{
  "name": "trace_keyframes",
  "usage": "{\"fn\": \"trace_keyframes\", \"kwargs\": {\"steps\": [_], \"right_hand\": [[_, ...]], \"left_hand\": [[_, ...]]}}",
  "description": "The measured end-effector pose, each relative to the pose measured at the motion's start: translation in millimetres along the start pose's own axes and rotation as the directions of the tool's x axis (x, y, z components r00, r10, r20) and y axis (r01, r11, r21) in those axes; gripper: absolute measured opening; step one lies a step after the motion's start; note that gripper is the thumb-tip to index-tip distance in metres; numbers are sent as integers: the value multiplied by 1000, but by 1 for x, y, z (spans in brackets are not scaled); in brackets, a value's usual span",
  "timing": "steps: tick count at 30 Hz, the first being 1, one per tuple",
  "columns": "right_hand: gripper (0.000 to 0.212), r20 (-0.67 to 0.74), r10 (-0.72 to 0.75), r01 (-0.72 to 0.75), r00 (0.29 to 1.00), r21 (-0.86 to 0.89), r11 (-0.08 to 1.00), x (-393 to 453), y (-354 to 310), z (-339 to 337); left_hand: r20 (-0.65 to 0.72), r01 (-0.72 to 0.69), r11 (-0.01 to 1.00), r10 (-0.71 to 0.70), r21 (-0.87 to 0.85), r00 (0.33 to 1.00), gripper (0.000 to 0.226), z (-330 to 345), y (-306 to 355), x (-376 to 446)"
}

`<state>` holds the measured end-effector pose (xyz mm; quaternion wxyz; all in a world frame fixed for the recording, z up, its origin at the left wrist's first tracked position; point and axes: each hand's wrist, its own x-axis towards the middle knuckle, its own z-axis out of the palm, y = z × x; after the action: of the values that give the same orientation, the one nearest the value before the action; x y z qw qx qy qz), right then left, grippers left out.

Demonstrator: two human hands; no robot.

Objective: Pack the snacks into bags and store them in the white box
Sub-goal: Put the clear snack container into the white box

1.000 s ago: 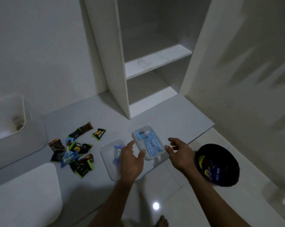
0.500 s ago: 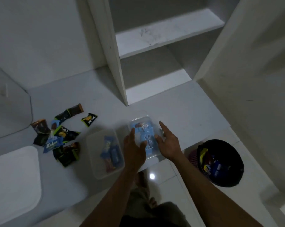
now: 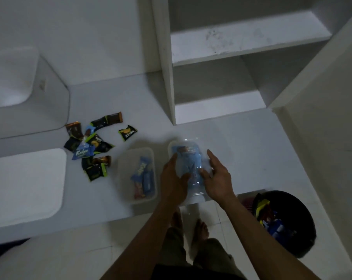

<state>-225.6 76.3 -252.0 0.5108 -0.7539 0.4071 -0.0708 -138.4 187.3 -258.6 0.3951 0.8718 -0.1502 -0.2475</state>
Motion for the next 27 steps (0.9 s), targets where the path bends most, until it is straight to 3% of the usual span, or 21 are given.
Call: {"fn": "trace_keyframes", "kwargs": {"steps": [10, 17, 27], "right_hand": [[60, 108, -197, 187, 975, 91, 978, -34, -59, 51], [65, 129, -160, 155, 979, 43, 987, -41, -77, 106], [70, 75, -35, 30, 997, 63, 998, -42, -76, 136]], "left_hand": [[-231, 18, 1000, -14, 17, 973, 72, -87, -12, -38], [-173, 74, 996, -66, 41, 983, 77, -131, -49, -28], [-119, 6, 999, -10, -40, 993, 86, -141, -77, -9]]}}
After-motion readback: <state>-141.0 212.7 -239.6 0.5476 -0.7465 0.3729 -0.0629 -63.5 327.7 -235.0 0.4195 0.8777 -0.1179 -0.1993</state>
